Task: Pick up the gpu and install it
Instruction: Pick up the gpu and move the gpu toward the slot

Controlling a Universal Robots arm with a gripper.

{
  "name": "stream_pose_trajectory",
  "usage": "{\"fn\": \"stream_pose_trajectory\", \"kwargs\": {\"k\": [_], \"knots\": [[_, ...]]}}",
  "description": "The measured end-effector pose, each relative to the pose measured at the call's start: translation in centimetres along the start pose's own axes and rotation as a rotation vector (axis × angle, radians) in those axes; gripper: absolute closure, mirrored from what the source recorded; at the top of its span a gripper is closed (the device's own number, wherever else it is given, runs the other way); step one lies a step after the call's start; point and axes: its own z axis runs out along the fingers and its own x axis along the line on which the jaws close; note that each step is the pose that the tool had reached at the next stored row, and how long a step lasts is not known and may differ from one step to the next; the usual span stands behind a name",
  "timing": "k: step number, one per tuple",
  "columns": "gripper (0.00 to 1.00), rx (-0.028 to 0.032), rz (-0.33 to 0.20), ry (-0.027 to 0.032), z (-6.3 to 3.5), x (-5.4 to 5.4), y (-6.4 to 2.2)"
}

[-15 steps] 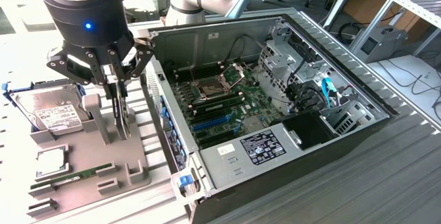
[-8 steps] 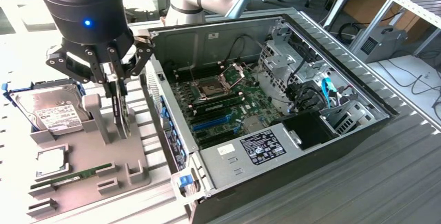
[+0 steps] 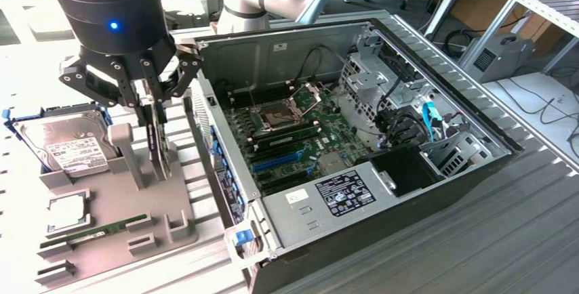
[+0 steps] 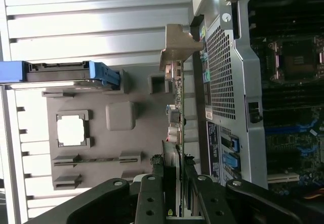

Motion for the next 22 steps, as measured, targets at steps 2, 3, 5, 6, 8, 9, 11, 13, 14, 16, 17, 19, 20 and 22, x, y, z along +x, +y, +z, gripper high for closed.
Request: {"fn": "stream_pose_trajectory", "kwargs": {"k": [2,3,5,6,8,9,11,13,14,16,17,19,20,22], "knots": [[0.73,0.0,0.0,0.0,-0.08,0.0,0.0],[0.73,0.0,0.0,-0.0001,-0.13,-0.01,0.0],[0.73,0.0,0.0,0.0,-0.33,-0.02,0.01],[0.73,0.0,0.0,0.0,-0.39,-0.02,0.02],[0.73,0.0,0.0,0.0,-0.49,-0.03,0.02],[0.73,0.0,0.0,-0.0001,-0.52,-0.03,0.02],[0.73,0.0,0.0,0.0,-0.6,-0.03,0.02],[0.73,0.0,0.0,-0.0001,-0.67,-0.03,0.03],[0.73,0.0,0.0,0.0,-0.71,-0.03,0.03],[0.73,0.0,0.0,0.0,-0.78,-0.04,0.03],[0.73,0.0,0.0,-0.0001,-0.81,-0.04,0.03],[0.73,0.0,0.0,0.0,-0.9,-0.04,0.04],[0.73,0.0,0.0,0.0,-0.93,-0.04,0.04],[0.73,0.0,0.0,0.0,-1.01,-0.05,0.04]]}}
